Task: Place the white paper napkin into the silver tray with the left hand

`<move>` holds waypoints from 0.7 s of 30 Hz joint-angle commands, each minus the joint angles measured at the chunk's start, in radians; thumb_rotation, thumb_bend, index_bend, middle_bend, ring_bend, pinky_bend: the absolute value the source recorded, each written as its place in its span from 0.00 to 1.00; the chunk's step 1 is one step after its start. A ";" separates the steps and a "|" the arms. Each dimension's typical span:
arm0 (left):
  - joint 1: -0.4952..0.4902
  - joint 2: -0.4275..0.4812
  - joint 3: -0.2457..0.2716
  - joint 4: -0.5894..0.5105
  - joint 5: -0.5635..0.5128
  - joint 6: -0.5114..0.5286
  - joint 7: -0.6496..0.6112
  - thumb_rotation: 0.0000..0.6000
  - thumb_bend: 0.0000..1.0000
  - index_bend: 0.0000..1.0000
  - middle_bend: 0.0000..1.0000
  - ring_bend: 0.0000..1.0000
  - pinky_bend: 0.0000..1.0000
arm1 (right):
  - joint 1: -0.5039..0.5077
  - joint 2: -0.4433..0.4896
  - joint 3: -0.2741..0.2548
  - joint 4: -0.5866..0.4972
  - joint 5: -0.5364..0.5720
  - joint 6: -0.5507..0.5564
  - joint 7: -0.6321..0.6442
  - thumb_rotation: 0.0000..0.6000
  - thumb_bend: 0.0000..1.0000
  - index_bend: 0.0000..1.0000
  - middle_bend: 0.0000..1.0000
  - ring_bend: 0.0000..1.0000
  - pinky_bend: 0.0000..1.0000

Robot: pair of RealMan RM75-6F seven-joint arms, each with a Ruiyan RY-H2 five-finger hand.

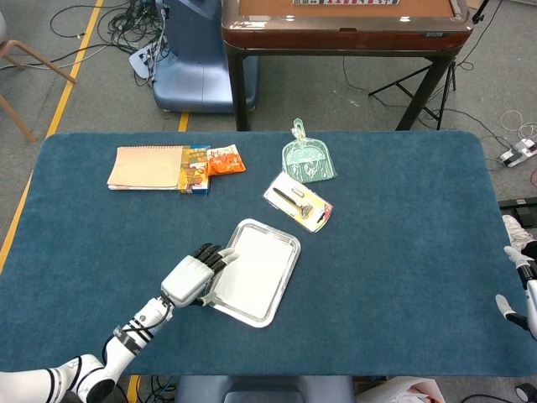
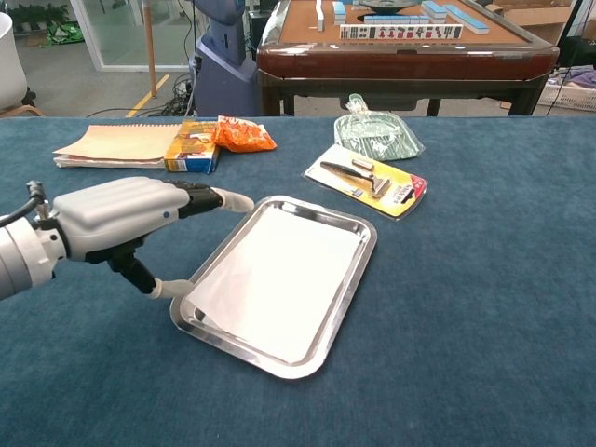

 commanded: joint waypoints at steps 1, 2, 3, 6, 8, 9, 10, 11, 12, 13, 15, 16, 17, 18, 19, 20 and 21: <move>0.016 0.028 -0.013 -0.033 -0.018 0.023 0.013 1.00 0.25 0.03 0.09 0.08 0.07 | 0.000 -0.001 0.000 0.001 -0.001 0.000 0.001 1.00 0.28 0.17 0.26 0.21 0.28; 0.022 0.034 -0.018 -0.039 -0.023 0.034 0.014 1.00 0.24 0.05 0.09 0.08 0.08 | 0.001 -0.001 0.000 0.001 -0.001 0.000 0.002 1.00 0.28 0.17 0.26 0.21 0.28; 0.028 0.040 -0.023 -0.046 -0.029 0.045 0.019 1.00 0.24 0.07 0.09 0.08 0.08 | 0.001 0.000 0.001 0.001 -0.001 -0.001 0.002 1.00 0.28 0.17 0.26 0.21 0.28; 0.050 0.061 -0.035 -0.059 -0.055 0.075 0.028 1.00 0.24 0.14 0.09 0.08 0.08 | 0.002 0.002 0.001 0.001 -0.002 -0.001 0.000 1.00 0.28 0.17 0.26 0.21 0.28; 0.072 0.077 -0.045 -0.065 -0.075 0.107 0.030 1.00 0.24 0.16 0.09 0.09 0.08 | 0.003 0.005 0.001 0.001 -0.004 -0.001 -0.002 1.00 0.28 0.18 0.26 0.21 0.28; 0.084 0.086 -0.048 -0.067 -0.087 0.120 0.027 1.00 0.24 0.17 0.09 0.09 0.08 | 0.003 0.007 0.001 0.001 -0.005 -0.002 -0.003 1.00 0.28 0.18 0.26 0.21 0.28; 0.092 0.094 -0.050 -0.070 -0.095 0.129 0.024 1.00 0.24 0.18 0.09 0.09 0.08 | 0.004 0.008 0.000 0.001 -0.006 -0.002 -0.002 1.00 0.28 0.19 0.26 0.21 0.28; 0.105 0.108 -0.053 -0.075 -0.109 0.138 0.020 1.00 0.24 0.19 0.09 0.09 0.08 | 0.005 0.010 0.001 0.001 -0.008 -0.002 -0.002 1.00 0.28 0.19 0.26 0.21 0.28; 0.117 0.123 -0.055 -0.080 -0.123 0.148 0.016 1.00 0.24 0.19 0.09 0.09 0.08 | 0.006 0.011 0.001 0.001 -0.010 -0.003 -0.001 1.00 0.28 0.20 0.26 0.21 0.28; 0.126 0.133 -0.056 -0.082 -0.129 0.155 0.012 1.00 0.24 0.20 0.09 0.09 0.08 | 0.007 0.012 0.001 0.001 -0.011 -0.004 0.000 1.00 0.28 0.20 0.26 0.21 0.28; 0.146 0.153 -0.056 -0.084 -0.142 0.175 0.007 1.00 0.24 0.23 0.09 0.09 0.07 | 0.009 0.012 0.001 0.002 -0.012 -0.006 0.001 1.00 0.28 0.20 0.26 0.21 0.28; 0.160 0.163 -0.056 -0.082 -0.150 0.191 0.010 1.00 0.24 0.24 0.09 0.09 0.07 | 0.011 0.012 0.002 0.003 -0.012 -0.008 0.001 1.00 0.28 0.20 0.26 0.21 0.28; 0.172 0.170 -0.058 -0.081 -0.158 0.204 0.011 1.00 0.24 0.25 0.09 0.09 0.07 | 0.012 0.012 0.002 0.003 -0.012 -0.010 0.000 1.00 0.28 0.20 0.26 0.21 0.28; 0.186 0.177 -0.060 -0.079 -0.169 0.220 0.011 1.00 0.24 0.25 0.09 0.10 0.07 | 0.013 0.012 0.002 0.003 -0.011 -0.012 -0.001 1.00 0.28 0.20 0.26 0.21 0.28; 0.197 0.183 -0.061 -0.078 -0.179 0.230 0.010 1.00 0.24 0.25 0.09 0.10 0.07 | 0.014 0.012 0.002 0.002 -0.011 -0.014 -0.002 1.00 0.28 0.20 0.26 0.21 0.28; 0.208 0.190 -0.063 -0.078 -0.188 0.240 0.006 1.00 0.24 0.25 0.09 0.10 0.07 | 0.015 0.013 0.002 0.001 -0.011 -0.015 -0.003 1.00 0.28 0.20 0.26 0.21 0.28; 0.219 0.196 -0.065 -0.079 -0.195 0.251 -0.001 1.00 0.24 0.25 0.09 0.10 0.07 | 0.016 0.013 0.001 0.000 -0.011 -0.016 -0.004 1.00 0.28 0.20 0.26 0.21 0.28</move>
